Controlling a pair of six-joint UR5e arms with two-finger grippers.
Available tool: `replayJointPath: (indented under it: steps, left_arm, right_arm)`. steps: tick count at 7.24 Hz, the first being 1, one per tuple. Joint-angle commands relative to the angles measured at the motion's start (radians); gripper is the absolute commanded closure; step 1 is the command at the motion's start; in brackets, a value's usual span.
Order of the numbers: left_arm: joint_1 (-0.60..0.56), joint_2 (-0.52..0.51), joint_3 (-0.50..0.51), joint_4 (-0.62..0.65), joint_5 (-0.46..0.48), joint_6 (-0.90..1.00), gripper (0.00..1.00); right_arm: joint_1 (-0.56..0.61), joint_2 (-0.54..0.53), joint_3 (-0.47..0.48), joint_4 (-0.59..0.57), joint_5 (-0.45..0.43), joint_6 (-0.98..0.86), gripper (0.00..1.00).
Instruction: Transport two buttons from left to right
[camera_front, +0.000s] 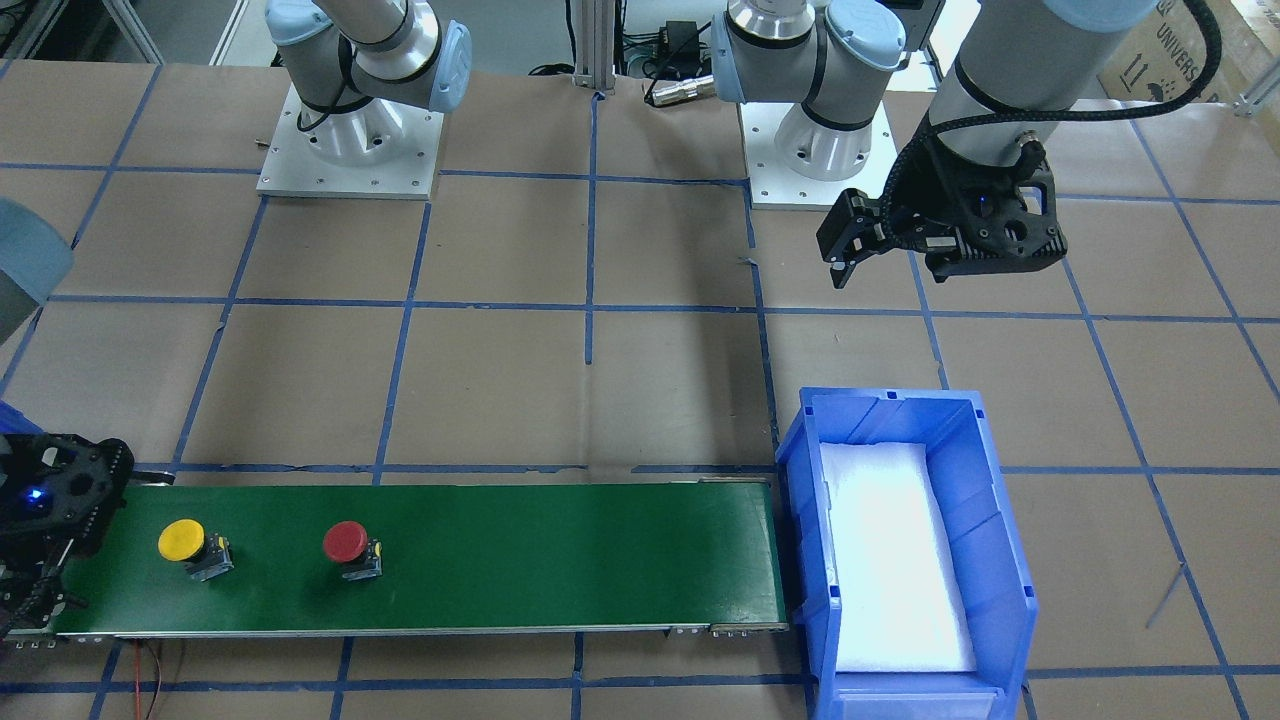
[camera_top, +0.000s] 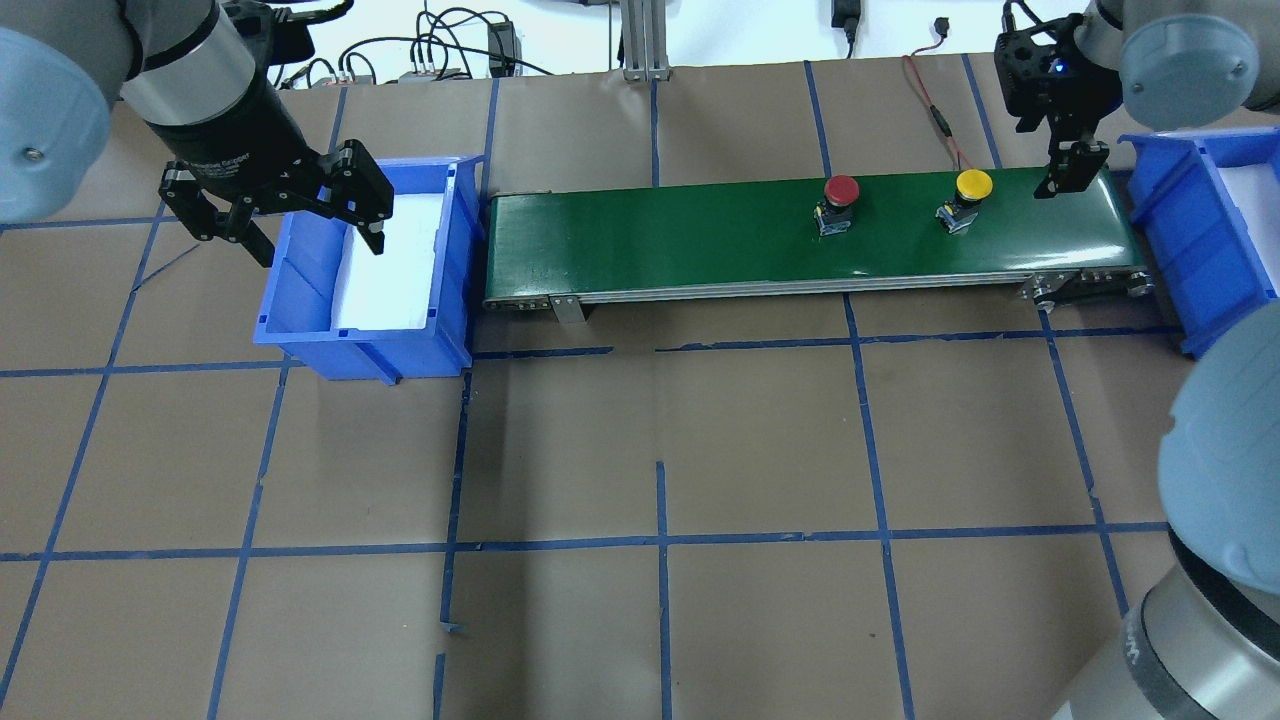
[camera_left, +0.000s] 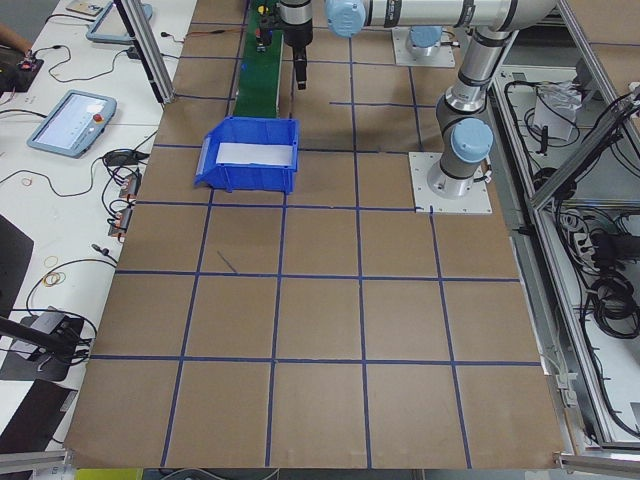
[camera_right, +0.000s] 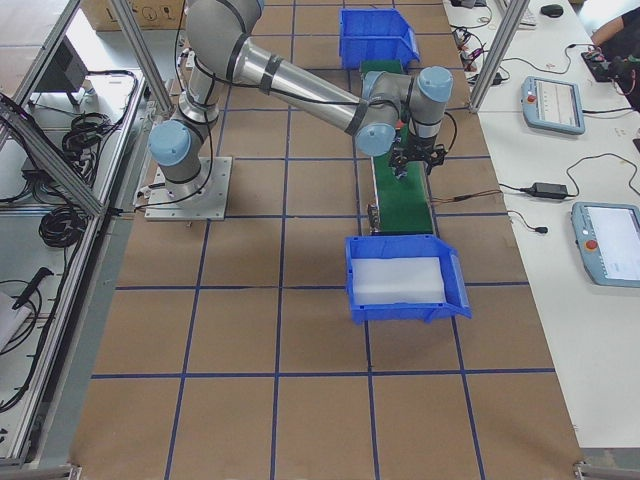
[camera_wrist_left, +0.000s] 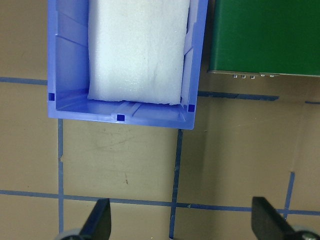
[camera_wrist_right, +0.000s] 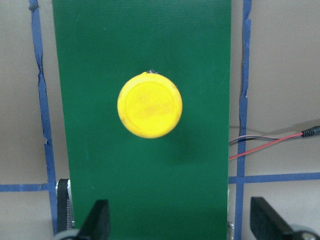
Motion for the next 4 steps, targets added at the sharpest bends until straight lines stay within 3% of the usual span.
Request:
replayJointPath:
  steps: [1, 4]
  left_arm:
    - [0.000, 0.000, 0.000, 0.000, -0.001, 0.001, 0.00]
    - [-0.002, 0.000, 0.000, 0.000, 0.002, 0.001, 0.00]
  right_arm:
    - [0.000, 0.001, 0.030, 0.001, -0.008, -0.049, 0.01]
    - [0.001, -0.001, 0.047, 0.003, -0.008, -0.046, 0.01]
